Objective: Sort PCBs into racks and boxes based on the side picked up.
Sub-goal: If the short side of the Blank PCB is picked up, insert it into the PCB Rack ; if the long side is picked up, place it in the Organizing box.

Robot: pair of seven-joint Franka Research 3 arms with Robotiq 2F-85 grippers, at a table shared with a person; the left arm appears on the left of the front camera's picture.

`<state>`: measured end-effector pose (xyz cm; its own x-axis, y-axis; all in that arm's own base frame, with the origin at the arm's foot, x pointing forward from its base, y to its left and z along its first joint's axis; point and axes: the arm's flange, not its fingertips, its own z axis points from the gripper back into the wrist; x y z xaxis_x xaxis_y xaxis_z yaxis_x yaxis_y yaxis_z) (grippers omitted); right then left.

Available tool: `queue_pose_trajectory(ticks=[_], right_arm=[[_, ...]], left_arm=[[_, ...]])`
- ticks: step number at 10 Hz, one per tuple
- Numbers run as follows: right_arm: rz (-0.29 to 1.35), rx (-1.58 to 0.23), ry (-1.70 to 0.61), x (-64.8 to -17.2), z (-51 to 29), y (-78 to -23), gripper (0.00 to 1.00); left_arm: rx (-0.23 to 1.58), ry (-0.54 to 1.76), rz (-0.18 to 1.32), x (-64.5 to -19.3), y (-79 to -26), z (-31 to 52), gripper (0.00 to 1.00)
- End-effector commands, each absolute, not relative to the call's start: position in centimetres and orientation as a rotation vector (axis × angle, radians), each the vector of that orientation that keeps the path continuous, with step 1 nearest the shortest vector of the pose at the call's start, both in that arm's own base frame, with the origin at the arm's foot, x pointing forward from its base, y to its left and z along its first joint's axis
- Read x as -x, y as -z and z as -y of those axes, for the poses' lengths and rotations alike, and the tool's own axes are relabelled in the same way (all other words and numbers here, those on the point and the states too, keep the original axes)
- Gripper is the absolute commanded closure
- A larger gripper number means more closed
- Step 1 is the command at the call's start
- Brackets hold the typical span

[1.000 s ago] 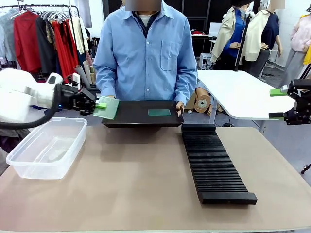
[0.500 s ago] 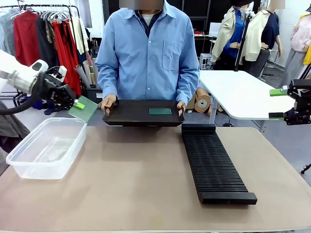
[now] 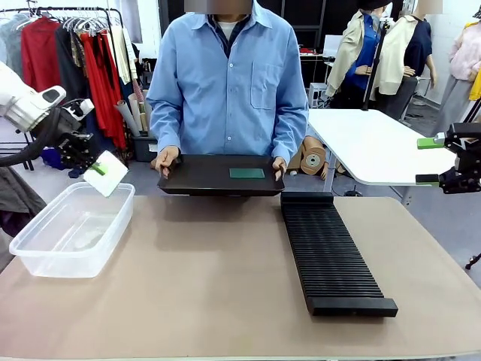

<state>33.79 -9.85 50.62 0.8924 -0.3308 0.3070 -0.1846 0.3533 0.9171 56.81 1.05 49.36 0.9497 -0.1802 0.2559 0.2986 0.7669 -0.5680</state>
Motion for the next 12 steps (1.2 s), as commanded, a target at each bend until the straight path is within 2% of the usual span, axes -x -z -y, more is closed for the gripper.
queue_pose_trajectory(ticks=[1,5,8,12], right_arm=[[0.501,-1.229,0.087,-33.9,9.9,-50.9,0.0],[0.501,-1.229,0.087,-33.9,9.9,-50.9,0.0],[0.501,-1.229,0.087,-33.9,9.9,-50.9,0.0],[0.501,-1.229,0.087,-33.9,9.9,-50.9,0.0]], left_arm=[[0.476,0.201,0.175,-55.3,-48.8,-0.4,1.0],[0.336,0.173,0.138,-54.6,-48.0,-0.6,1.0],[0.409,0.135,0.145,-56.4,-45.2,-0.8,1.0],[0.386,0.1,0.086,-57.2,-40.8,-1.3,1.0]])
